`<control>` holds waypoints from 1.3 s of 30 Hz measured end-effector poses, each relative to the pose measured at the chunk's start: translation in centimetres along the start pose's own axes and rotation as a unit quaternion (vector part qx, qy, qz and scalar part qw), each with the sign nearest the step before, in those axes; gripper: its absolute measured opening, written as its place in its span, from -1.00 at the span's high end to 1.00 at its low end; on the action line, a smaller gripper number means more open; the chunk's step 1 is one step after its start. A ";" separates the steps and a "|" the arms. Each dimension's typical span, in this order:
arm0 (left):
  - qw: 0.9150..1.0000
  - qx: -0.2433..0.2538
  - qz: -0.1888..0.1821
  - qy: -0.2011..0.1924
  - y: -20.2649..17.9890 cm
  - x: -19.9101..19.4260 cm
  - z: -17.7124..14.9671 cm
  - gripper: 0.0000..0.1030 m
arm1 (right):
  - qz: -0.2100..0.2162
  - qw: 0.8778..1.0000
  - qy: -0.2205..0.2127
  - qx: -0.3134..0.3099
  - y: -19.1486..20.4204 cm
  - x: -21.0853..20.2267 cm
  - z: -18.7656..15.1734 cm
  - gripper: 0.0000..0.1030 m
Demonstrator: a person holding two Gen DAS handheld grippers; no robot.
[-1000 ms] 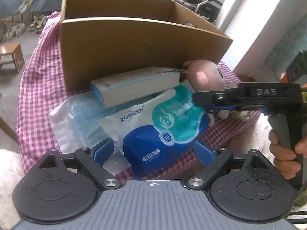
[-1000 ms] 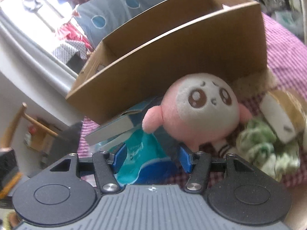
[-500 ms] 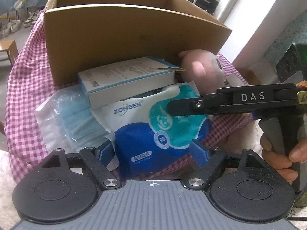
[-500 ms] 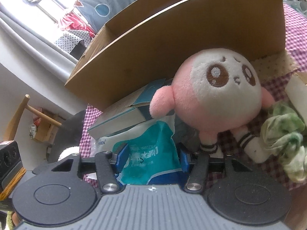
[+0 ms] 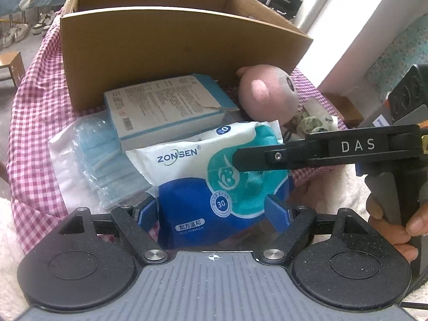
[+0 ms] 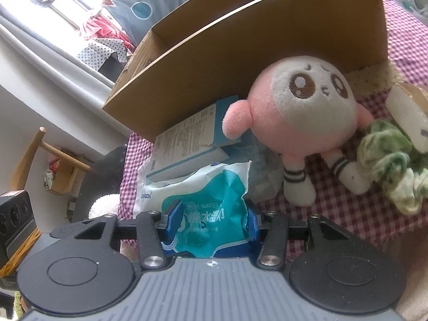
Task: Organize soft objects
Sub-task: 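Lift the blue wipes pack with the right gripper toward the box, then lower the wipes pack into the box and open the right gripper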
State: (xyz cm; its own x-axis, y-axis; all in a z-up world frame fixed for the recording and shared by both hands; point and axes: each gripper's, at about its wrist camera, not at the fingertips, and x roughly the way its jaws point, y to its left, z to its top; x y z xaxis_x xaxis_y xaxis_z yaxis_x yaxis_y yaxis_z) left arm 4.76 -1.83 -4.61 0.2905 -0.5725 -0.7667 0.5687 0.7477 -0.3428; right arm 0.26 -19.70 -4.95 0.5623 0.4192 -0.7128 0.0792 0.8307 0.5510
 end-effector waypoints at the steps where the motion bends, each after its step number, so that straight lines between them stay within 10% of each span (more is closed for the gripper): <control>1: 1.000 0.001 0.000 0.000 -0.1 -0.1 -0.1 -0.59 | 0.001 1.000 0.000 0.002 0.0 -0.1 -0.1 0.00; 16: 0.996 0.019 0.032 -0.086 -1.3 -6.5 0.6 -0.59 | 0.049 0.994 -0.066 -0.070 4.4 -4.3 0.6 0.01; 27: 0.982 0.023 0.039 -0.182 -2.1 -11.2 6.9 -0.59 | 0.093 0.980 -0.109 -0.135 7.7 -8.2 8.2 0.13; 39: 0.993 0.020 0.024 -0.115 0.2 -5.0 17.3 -0.59 | 0.094 0.992 -0.057 -0.064 2.6 -3.4 20.0 0.15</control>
State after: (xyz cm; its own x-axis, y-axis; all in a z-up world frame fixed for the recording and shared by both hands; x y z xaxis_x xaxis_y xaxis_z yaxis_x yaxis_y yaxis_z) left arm 16.74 -4.69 8.55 0.4830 -0.6017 -0.6361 0.5784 0.7647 -0.2840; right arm 15.02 -26.27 7.63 0.6467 0.5329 -0.5456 -0.1364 0.7847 0.6047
